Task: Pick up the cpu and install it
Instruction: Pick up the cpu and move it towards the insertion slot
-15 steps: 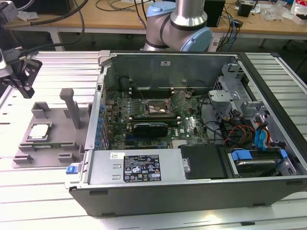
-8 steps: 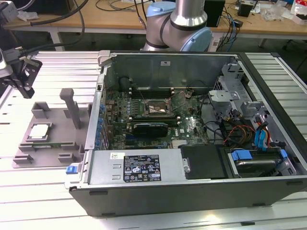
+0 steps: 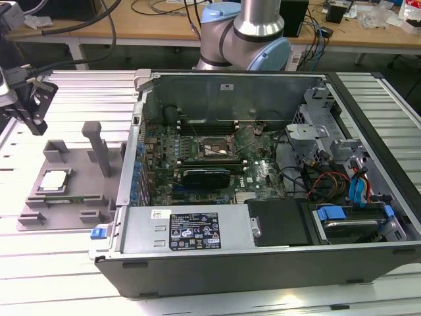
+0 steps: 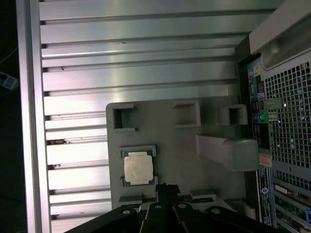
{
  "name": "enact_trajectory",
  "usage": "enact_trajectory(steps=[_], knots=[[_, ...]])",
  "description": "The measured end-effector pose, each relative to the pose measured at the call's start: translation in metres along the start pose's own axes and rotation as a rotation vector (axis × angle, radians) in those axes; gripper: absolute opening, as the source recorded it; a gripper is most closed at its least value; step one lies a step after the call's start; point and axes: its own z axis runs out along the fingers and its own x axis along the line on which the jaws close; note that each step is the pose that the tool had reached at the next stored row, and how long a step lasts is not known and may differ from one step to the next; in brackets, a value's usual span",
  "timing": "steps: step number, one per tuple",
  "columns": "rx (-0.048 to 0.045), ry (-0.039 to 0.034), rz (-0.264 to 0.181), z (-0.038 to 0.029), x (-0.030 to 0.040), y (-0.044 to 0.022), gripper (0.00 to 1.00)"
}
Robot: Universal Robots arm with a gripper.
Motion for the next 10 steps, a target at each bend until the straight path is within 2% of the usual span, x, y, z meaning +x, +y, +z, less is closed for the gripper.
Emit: enact_trajectory(steps=[5,10], knots=[[0.0001,0.0001,0.000,0.0009,0.0055,-0.0005,0.11],[0.0000,0.0000,0.000,0.0049,0.0130,-0.0012,0.11]])
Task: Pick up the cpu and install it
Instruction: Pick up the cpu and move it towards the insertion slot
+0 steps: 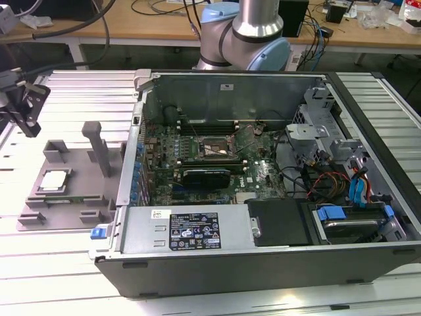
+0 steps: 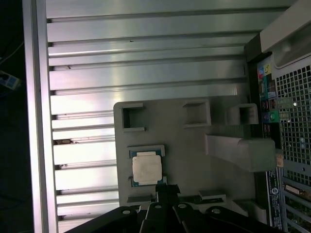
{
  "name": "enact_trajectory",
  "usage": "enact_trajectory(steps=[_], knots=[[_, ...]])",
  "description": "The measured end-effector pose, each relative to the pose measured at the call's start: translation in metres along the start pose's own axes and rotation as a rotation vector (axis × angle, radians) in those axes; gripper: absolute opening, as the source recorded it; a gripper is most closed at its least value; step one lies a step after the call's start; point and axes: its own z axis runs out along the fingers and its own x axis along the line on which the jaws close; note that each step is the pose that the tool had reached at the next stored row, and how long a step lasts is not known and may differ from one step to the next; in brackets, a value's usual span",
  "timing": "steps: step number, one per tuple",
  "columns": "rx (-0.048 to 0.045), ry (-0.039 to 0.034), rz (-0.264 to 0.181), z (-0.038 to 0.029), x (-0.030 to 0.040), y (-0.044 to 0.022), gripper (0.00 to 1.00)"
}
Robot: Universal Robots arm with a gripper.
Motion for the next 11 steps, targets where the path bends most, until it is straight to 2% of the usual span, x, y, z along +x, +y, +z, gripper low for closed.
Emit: enact_trajectory(steps=[3,11], knots=[[0.0001,0.0002,0.000,0.0041,0.0035,-0.0005,0.11],[0.0000,0.0004,-0.004,0.0277,0.0098,-0.0022,0.11]])
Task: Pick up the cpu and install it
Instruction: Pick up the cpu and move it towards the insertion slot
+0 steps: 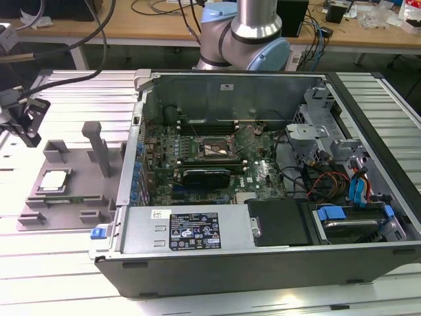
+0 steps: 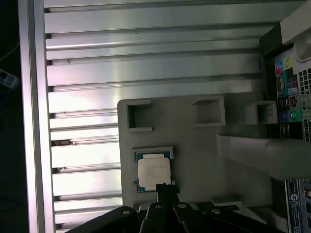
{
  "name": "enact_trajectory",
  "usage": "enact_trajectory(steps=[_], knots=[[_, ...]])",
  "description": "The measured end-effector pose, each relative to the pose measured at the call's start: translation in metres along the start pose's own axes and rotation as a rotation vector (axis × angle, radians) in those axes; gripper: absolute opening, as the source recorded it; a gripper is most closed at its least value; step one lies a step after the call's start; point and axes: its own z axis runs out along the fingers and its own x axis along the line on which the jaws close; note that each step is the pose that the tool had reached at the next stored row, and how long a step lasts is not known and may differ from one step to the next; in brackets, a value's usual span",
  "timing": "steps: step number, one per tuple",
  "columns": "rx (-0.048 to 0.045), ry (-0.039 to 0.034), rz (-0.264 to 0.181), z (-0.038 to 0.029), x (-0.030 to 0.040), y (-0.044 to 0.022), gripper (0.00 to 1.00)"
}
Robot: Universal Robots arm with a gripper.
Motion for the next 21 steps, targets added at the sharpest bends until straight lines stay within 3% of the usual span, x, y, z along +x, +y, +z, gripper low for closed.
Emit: enact_trajectory(steps=[6,15,18,21], knots=[[-0.0012,0.0021,-0.033,0.0139,0.0003,-0.0031,0.11],[-0.0020,0.0058,-0.060,0.0285,0.0007,-0.0058,0.11],[-0.0018,0.0120,-0.060,0.0396,0.0015,-0.0064,0.11],[-0.0016,0.0165,-0.060,0.0443,0.0018,-0.0066,0.11]])
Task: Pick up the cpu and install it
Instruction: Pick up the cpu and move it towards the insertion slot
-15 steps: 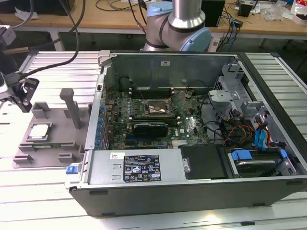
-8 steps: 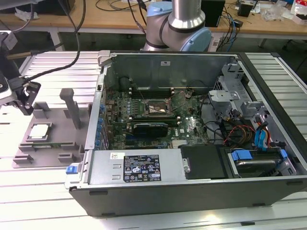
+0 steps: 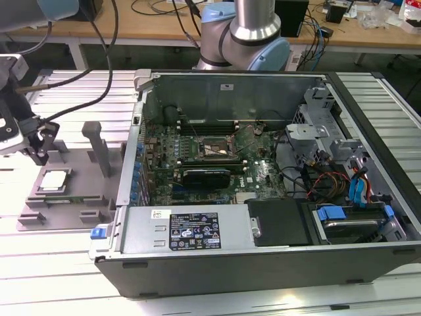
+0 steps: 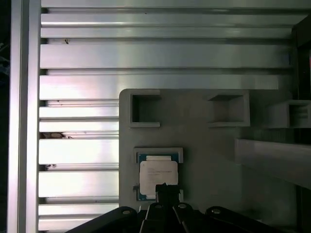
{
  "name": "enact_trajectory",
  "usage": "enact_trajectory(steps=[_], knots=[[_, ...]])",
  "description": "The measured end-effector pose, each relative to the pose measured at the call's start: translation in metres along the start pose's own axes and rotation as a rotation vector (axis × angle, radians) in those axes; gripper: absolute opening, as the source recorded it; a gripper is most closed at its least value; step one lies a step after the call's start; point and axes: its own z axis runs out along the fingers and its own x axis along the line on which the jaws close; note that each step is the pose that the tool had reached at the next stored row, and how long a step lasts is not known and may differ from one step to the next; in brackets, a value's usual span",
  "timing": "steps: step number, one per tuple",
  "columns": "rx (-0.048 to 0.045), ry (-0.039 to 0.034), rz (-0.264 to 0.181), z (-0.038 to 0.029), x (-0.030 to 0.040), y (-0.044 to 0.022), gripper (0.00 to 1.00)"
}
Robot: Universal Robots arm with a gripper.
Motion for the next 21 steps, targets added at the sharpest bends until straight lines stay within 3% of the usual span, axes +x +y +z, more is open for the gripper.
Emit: enact_trajectory(steps=[7,13,15,16,17,19,21], knots=[[0.0003,0.0162,0.001,0.0202,0.0005,-0.0034,0.11],[0.0002,0.0164,0.001,0.0215,0.0006,-0.0035,0.11],[0.0002,0.0164,0.001,0.0215,0.0006,-0.0035,0.24],[0.0002,0.0164,0.001,0.0215,0.0006,-0.0035,0.24],[0.0002,0.0163,0.001,0.0215,0.0006,-0.0035,0.36],[0.0001,0.0164,0.001,0.0215,0.0006,-0.0035,0.48],[0.0001,0.0164,0.001,0.0215,0.0006,-0.0035,0.66]])
